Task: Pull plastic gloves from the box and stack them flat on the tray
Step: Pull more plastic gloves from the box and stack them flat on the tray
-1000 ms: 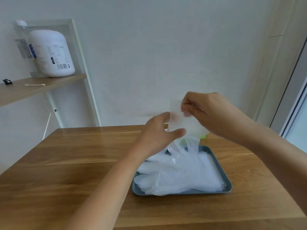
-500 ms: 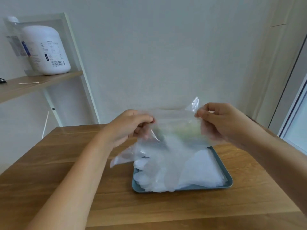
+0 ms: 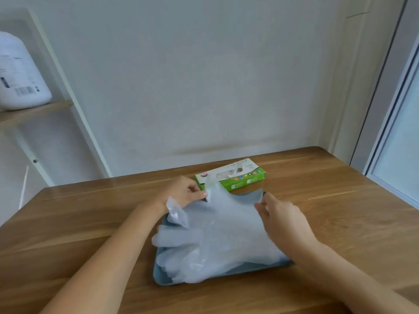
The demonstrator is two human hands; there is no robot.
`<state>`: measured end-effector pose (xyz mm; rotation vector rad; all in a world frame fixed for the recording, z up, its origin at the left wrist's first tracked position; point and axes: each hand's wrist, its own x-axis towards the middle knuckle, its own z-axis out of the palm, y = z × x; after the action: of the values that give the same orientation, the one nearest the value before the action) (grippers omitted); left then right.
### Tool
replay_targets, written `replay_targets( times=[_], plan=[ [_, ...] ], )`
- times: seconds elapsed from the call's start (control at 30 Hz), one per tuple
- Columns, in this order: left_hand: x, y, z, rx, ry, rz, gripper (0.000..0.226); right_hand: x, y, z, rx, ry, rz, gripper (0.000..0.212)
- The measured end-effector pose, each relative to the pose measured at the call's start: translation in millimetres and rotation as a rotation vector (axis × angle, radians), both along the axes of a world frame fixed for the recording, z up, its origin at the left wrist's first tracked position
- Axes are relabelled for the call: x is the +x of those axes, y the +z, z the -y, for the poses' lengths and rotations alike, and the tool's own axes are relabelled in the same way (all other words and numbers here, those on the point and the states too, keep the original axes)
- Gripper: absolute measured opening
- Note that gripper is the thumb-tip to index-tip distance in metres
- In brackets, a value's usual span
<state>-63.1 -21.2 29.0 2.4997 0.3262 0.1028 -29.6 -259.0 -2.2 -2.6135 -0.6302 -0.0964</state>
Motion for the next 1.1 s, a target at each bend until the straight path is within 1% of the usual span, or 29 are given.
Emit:
replay_targets(
  times=[0.03, 0.1, 0.2, 0.27, 0.33, 0.37, 0.4, 0.43, 0.47, 0.5, 0.57, 0.63, 0.7, 0.77, 0.8, 0.83, 0.87, 0.93, 0.97, 1.0, 1.07, 1.1],
  plan=[
    [4.1, -5.0, -1.4, 0.017, 0.003, -0.008, 0.023, 0.9, -3.4, 0.1, -0.085, 0.005, 0.047, 0.024],
    [8.9, -10.0, -7.8, 0.078, 0.046, -0.044, 0.024, 3.8, -7.7, 0.5, -0.185, 0.024, 0.082, 0.024],
    [12.9, -6.8, -17.3, 0.232, 0.179, -0.074, 0.022, 10.2, -11.1, 1.7, -0.221, 0.029, 0.072, 0.025],
    [11.8, -0.4, -16.6, 0.341, 0.283, 0.034, 0.016, 11.4, -11.2, 2.5, -0.233, 0.034, 0.076, 0.025],
    [8.7, 7.3, -3.6, 0.372, 0.305, 0.238, 0.024, 11.1, -10.6, 2.8, -0.232, 0.043, 0.080, 0.025],
    [5.7, 10.9, 8.1, 0.347, 0.262, 0.340, 0.024, 11.3, -11.0, 2.7, -0.229, 0.046, 0.082, 0.025],
    [2.5, 13.3, 21.4, 0.305, 0.191, 0.404, 0.022, 12.1, -11.9, 2.2, -0.229, 0.048, 0.087, 0.025],
    [-1.9, 12.6, 36.0, 0.259, 0.094, 0.412, 0.021, 12.8, -12.6, 1.9, -0.226, 0.048, 0.089, 0.025],
    [-7.3, 8.8, 50.4, 0.237, -0.010, 0.362, 0.023, 13.0, -12.3, 1.7, -0.219, 0.048, 0.087, 0.024],
    [-12.9, 1.0, 63.6, 0.251, -0.105, 0.272, 0.029, 12.5, -11.8, 1.9, -0.216, 0.047, 0.085, 0.024],
    [-21.2, -20.7, 76.3, 0.348, -0.225, 0.080, 0.047, 10.6, -11.0, 1.6, -0.212, 0.045, 0.084, 0.022],
    [-27.5, -40.5, 75.7, 0.406, -0.245, -0.091, 0.063, 9.0, -9.8, 2.5, -0.167, 0.031, 0.134, 0.026],
    [-30.8, -56.0, 68.7, 0.391, -0.201, -0.214, 0.075, 10.9, -13.7, 3.9, -0.076, 0.072, 0.305, 0.037],
    [-31.7, -65.9, 63.6, 0.372, -0.164, -0.290, 0.083, 13.2, -20.0, 1.6, 0.010, 0.208, 0.457, 0.044],
    [-32.0, -68.6, 63.1, 0.380, -0.159, -0.310, 0.084, 12.9, -24.7, -0.3, 0.013, 0.321, 0.482, 0.041],
    [-32.7, -69.8, 63.5, 0.391, -0.159, -0.316, 0.084, 11.1, -28.4, -2.5, -0.027, 0.430, 0.443, 0.038],
    [-33.0, -70.3, 64.4, 0.402, -0.158, -0.316, 0.083, 9.3, -31.3, -4.2, -0.083, 0.507, 0.352, 0.042],
    [-33.7, -71.0, 63.6, 0.407, -0.149, -0.306, 0.082, 6.8, -33.0, -3.4, -0.249, 0.559, 0.121, 0.077],
    [-34.0, -70.8, 62.5, 0.396, -0.140, -0.301, 0.083, 7.6, -31.5, -0.3, -0.358, 0.548, 0.055, 0.091],
    [-34.5, -70.3, 60.3, 0.379, -0.131, -0.297, 0.086, 10.7, -29.1, 2.7, -0.442, 0.537, 0.035, 0.098],
    [-36.4, -67.4, 55.6, 0.341, -0.127, -0.302, 0.096, 18.0, -18.6, 10.5, -0.546, 0.505, 0.007, 0.100],
    [-37.6, -64.8, 52.6, 0.328, -0.135, -0.313, 0.101, 23.1, -13.4, 14.8, -0.594, 0.500, -0.013, 0.096]
  ],
)
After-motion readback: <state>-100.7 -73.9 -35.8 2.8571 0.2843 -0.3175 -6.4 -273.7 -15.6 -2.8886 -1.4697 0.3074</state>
